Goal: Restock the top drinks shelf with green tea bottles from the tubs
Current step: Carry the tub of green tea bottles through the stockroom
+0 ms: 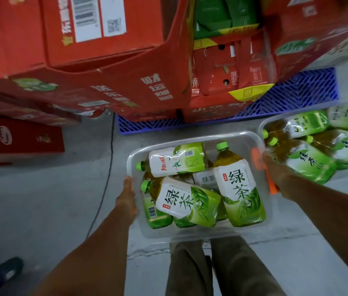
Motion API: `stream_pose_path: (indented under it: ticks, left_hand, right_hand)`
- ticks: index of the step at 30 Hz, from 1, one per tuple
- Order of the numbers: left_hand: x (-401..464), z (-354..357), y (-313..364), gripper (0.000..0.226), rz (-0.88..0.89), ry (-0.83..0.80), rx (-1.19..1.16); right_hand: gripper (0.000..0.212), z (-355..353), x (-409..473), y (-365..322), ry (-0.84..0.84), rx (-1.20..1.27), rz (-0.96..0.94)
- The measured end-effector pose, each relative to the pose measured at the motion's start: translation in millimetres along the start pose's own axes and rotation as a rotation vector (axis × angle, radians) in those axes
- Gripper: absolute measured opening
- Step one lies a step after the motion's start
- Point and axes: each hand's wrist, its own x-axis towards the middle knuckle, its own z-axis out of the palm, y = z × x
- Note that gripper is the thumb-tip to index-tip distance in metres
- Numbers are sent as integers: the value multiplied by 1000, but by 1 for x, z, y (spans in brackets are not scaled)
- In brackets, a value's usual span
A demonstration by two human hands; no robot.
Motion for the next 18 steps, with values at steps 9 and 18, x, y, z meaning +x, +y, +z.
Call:
stream_pose_path:
  ticks: [9,18]
  left_hand:
    - [-127,-64,-21,67,63,-31,-73]
    - [-235,-138,-99,96,82,58,-181]
  right_hand:
    - [76,-64,-147,-24,85,-201,-104]
    - [80,-109,-282,-36,140,-332,-287]
